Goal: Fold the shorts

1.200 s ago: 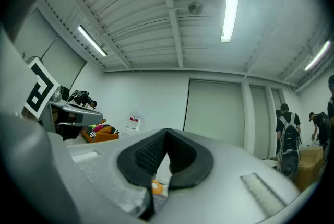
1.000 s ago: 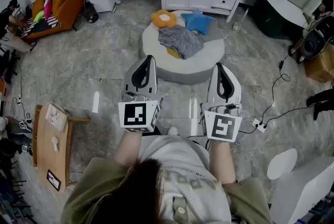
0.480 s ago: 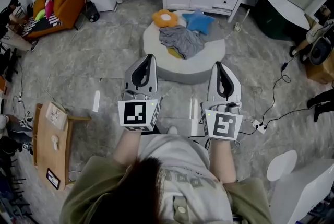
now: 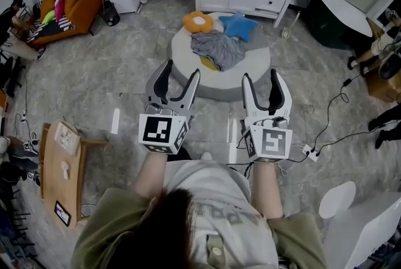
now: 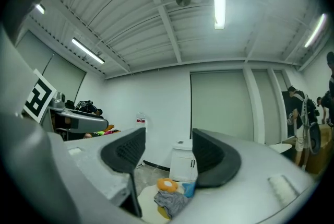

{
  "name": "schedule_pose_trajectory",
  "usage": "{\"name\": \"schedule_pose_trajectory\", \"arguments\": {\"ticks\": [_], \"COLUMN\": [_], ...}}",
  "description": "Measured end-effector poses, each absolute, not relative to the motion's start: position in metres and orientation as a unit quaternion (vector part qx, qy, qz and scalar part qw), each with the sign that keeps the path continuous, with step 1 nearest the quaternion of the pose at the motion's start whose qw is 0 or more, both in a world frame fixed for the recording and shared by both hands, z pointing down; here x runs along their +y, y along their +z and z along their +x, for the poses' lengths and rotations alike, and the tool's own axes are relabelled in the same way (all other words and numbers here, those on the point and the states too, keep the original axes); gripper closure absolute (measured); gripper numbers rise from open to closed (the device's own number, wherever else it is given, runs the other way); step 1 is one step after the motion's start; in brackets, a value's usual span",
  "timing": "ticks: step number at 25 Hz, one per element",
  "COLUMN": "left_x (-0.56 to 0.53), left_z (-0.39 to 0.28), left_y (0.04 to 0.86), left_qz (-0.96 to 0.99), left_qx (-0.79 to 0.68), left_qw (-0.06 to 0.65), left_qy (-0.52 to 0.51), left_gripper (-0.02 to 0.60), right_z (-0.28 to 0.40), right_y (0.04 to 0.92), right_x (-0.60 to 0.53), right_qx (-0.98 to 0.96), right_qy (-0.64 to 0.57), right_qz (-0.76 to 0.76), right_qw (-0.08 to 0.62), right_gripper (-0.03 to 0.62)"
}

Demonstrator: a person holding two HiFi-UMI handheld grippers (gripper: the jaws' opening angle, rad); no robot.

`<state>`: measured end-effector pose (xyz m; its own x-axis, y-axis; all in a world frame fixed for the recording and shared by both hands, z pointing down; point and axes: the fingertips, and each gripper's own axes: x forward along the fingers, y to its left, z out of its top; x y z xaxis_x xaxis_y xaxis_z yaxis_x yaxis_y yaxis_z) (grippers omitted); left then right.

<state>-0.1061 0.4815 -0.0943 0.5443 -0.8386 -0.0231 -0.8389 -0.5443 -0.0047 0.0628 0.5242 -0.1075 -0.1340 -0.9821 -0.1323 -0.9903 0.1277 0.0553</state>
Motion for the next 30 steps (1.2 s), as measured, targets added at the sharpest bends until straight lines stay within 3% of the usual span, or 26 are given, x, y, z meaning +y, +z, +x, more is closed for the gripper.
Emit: {"name": "schedule_pose_trajectory", "arguments": {"ticks": [3, 7, 20, 30], "left_x": [0.48, 0.474, 0.438, 0.323], "left_z": [-0.101, -0.099, -0.125, -0.16], "left_y": [-0.096, -0.094, -0.079, -0.035], "left_qz": [-0.882, -0.884, -0.875, -0.878], "left_qx": [0.47, 0.467, 0.484, 0.473], "left_qw": [0.02, 0.019, -0.001, -0.028], "left_qy": [0.012, 0.006, -0.012, -0.061], "left_gripper": [0.189, 0.125, 0.115, 0.115], "right_z": [0.063, 0.067, 0.078, 0.038], "right_y": [-0.104, -0.1, -0.084, -0.047], "right_x": [0.522, 0.518, 0.483, 0.378], "right_qx": [0.752, 0.755, 0.758, 0.778], "right_qy": [0.067, 0.061, 0.031, 0.01], "right_qz": [-0.655, -0.653, -0.651, -0.627], "right_qw": [0.026, 0.023, 0.028, -0.032], "right_gripper": [0.242, 0.154, 0.146, 0.146]}}
